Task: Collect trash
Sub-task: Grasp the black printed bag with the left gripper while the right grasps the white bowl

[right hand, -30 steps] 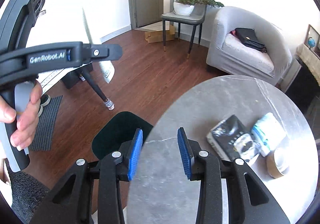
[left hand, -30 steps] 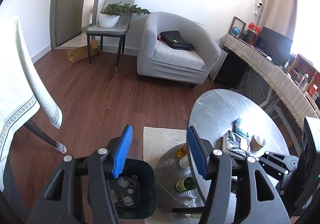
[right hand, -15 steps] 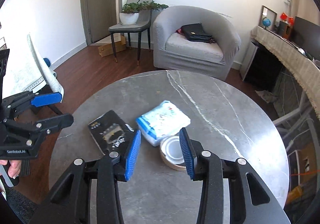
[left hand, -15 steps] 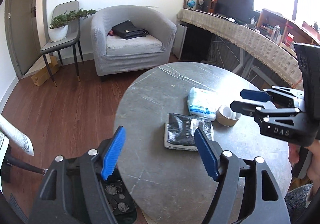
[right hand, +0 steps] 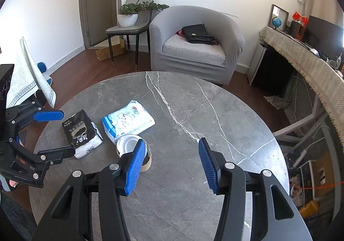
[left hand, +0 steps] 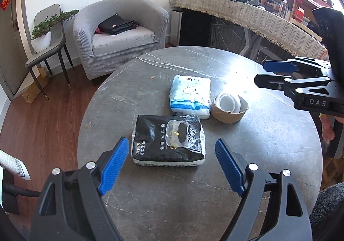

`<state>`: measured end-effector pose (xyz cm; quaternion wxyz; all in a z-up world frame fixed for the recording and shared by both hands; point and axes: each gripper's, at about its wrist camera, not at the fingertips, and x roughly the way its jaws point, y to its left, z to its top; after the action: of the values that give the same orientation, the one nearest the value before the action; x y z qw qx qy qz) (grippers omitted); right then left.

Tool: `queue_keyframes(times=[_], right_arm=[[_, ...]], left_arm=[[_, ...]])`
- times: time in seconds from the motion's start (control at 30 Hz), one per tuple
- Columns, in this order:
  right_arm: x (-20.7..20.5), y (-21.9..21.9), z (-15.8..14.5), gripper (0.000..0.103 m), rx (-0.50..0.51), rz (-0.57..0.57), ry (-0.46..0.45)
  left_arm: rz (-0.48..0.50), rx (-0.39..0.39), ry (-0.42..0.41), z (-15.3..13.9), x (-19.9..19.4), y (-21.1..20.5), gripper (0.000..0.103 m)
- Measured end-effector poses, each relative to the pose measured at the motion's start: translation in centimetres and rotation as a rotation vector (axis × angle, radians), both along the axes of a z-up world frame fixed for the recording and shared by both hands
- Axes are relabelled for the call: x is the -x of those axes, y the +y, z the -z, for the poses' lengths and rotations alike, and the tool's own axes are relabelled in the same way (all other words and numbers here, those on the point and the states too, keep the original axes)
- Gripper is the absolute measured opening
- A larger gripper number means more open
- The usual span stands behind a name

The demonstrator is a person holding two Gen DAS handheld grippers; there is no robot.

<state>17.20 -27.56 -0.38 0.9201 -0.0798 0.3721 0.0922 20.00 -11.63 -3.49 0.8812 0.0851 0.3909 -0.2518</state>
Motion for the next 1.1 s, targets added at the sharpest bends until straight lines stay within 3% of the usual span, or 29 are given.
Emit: queue_keyframes(times=[0.13,0.37,0.47,0.6,0.83,1.1], right_arm=[[-0.1,1.1,0.8,0.051,0.053,-0.055,0.010],[-0.5,3.3,1.7,0.032,0.136,-0.152,0.003],[-0.9,3.5,1.8,0.027,0.141,-0.167,0.007],[-1.3,3.9,2.1,0.022,0.157,-0.193,0.018],[-1.4,4.6,2.6,0.021,0.212,-0.209,0.017],[-1.5,5.4,2.8,0.019,0.227,-0.222,0.015]], left_arm=[[-0.014,-0.026,-0.001,0.6,-0.6,-0.6,0.085],[-0.030,-0.010,0.010,0.8,-1.2,-0.8,0.081],[-0.031,-0.025,0.021,1.2,-1.5,-1.1,0.074],[-0.026,-0.032,0.026,1.5,-1.6,-0.9,0.071],[-0.062,0.022,0.060,1.1,-2.1,0.2,0.054],[-0.064,0.037,0.074,1.0,-1.9,0.7,0.044]])
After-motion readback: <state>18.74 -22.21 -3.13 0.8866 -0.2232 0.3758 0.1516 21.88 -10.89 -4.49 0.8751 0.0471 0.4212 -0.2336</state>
